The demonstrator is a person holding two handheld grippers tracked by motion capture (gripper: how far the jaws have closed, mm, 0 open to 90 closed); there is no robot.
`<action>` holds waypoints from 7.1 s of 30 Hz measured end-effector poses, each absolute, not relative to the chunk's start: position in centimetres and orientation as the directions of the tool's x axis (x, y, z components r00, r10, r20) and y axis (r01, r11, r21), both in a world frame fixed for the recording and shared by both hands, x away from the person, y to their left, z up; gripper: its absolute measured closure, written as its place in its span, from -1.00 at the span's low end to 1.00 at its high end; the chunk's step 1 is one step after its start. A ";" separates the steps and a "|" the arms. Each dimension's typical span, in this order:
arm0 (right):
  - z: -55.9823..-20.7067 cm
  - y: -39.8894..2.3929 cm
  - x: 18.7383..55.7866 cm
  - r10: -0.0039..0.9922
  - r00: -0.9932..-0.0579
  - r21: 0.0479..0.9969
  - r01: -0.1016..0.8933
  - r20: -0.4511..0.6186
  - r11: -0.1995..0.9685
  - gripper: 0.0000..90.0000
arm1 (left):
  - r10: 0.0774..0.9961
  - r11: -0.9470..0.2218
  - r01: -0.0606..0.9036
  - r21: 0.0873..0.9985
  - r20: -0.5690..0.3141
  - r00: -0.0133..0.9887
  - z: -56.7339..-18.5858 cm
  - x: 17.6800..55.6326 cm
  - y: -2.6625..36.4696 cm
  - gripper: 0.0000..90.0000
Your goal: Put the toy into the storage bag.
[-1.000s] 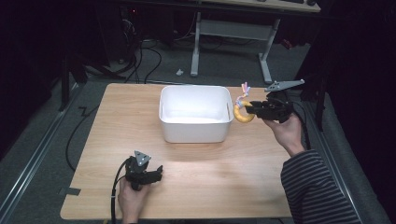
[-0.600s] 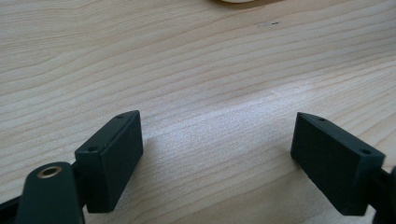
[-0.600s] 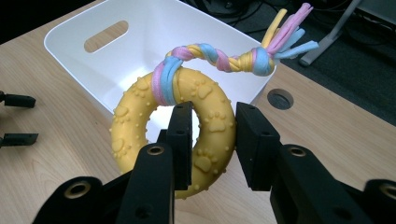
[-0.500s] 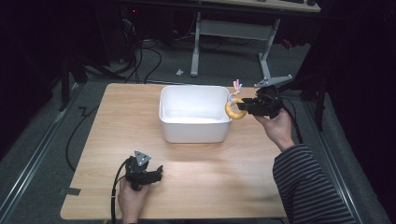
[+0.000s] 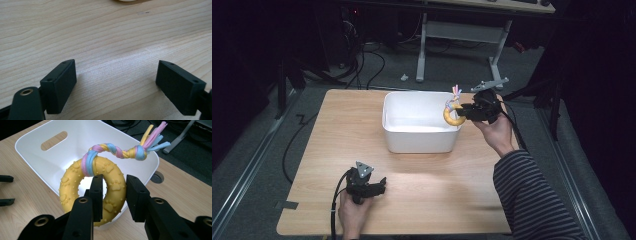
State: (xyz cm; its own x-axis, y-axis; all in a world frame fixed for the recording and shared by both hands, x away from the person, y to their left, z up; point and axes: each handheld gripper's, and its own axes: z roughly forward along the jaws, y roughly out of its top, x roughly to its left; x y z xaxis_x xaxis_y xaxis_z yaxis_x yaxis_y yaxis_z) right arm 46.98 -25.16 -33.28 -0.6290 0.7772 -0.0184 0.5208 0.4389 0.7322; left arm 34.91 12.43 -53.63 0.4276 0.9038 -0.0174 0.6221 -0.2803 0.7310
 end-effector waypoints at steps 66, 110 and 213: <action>-38.3 -20.9 50.0 0.771 -0.636 0.593 0.621 0.000 0.512 0.50 | 0.904 -0.275 0.623 0.733 -0.023 0.427 -53.6 34.9 12.5 -0.62; -34.7 -32.3 41.4 0.841 -0.541 0.781 0.527 0.006 0.334 0.12 | 0.904 -0.280 0.623 0.731 -0.018 0.427 -53.6 34.9 12.4 -0.63; -47.5 -30.6 33.2 0.820 -0.570 0.757 0.556 0.046 0.344 0.07 | 0.905 -0.279 0.623 0.731 -0.018 0.426 -53.6 35.0 12.4 -0.63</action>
